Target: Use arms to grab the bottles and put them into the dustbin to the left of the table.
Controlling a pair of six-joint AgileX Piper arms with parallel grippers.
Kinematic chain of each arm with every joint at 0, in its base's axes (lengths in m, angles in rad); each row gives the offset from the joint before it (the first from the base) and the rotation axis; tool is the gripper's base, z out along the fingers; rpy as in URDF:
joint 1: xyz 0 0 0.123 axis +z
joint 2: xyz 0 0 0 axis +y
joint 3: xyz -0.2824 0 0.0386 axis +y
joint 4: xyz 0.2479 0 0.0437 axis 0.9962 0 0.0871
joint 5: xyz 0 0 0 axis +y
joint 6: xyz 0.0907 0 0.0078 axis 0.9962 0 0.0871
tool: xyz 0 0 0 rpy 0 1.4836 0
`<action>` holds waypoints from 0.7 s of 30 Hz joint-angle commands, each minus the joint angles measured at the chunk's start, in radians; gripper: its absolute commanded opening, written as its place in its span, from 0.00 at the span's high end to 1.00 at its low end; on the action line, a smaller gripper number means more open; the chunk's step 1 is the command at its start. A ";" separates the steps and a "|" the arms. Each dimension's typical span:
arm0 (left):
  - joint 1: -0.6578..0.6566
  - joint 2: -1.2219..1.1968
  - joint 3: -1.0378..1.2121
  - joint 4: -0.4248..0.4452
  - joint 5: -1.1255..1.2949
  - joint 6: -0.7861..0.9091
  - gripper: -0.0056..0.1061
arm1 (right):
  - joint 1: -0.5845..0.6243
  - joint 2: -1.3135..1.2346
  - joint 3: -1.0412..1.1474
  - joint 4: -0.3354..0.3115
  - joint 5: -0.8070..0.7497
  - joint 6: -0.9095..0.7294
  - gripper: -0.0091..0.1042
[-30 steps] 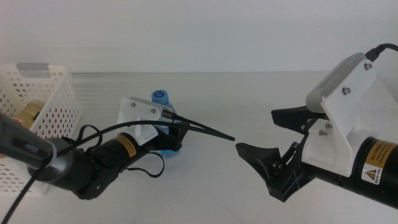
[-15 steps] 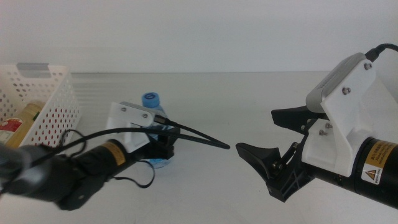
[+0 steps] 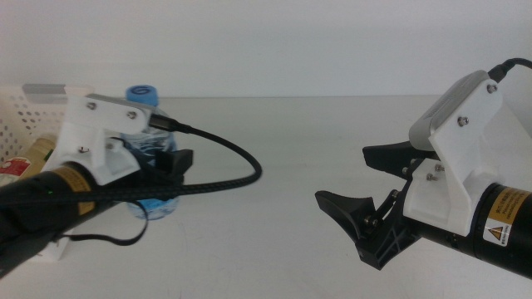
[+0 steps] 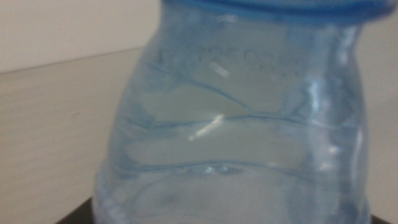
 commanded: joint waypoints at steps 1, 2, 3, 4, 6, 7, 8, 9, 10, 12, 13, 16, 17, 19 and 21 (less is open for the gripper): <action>0.000 -0.076 -0.052 0.071 -0.028 -0.113 0.92 | 0.003 -0.020 -0.022 -0.003 -0.077 -0.005 0.22; 0.000 -0.087 -0.057 0.106 -0.019 -0.140 0.92 | 0.003 -0.020 -0.022 -0.003 -0.077 -0.005 0.22; 0.000 -0.099 -0.061 0.136 -0.014 -0.172 0.92 | 0.003 -0.020 -0.022 -0.003 -0.077 -0.005 0.22; 0.000 -0.110 -0.064 0.163 -0.014 -0.199 0.92 | 0.003 -0.020 -0.022 -0.003 -0.077 -0.005 0.22; 0.000 -0.121 -0.071 0.203 -0.019 -0.235 0.92 | 0.003 -0.020 -0.022 -0.003 -0.077 -0.005 0.22; 0.000 -0.123 -0.073 0.218 -0.026 -0.240 0.92 | 0.003 -0.020 -0.022 -0.003 -0.077 -0.005 0.22; 0.000 -0.123 -0.077 0.225 -0.029 -0.244 0.92 | 0.003 -0.020 -0.022 -0.003 -0.077 -0.005 0.22; 0.000 -0.123 -0.078 0.225 -0.028 -0.244 0.92 | 0.003 -0.020 -0.022 -0.003 -0.077 -0.005 0.22; 0.000 -0.123 -0.078 0.225 -0.028 -0.244 0.92 | 0.003 -0.020 -0.022 -0.003 -0.077 -0.005 0.22; 0.000 -0.123 -0.078 0.225 -0.025 -0.244 0.92 | 0.003 -0.020 -0.022 -0.003 -0.077 -0.005 0.22; 0.000 -0.123 -0.078 0.221 -0.025 -0.244 0.92 | 0.003 -0.020 -0.022 -0.003 -0.077 -0.005 0.22; -0.006 -0.123 -0.083 0.119 0.004 -0.211 0.92 | 0.002 -0.019 -0.022 -0.003 -0.077 -0.005 0.22; -0.012 -0.123 -0.089 0.069 0.043 -0.161 0.92 | 0.002 -0.019 -0.022 -0.003 -0.077 -0.005 0.22; -0.034 -0.123 -0.117 -0.085 0.168 0.014 0.92 | 0.002 -0.019 -0.022 -0.003 -0.077 -0.005 0.22; -0.051 -0.122 -0.186 -0.361 0.366 0.354 0.95 | 0.002 -0.019 -0.022 -0.003 -0.077 -0.005 0.22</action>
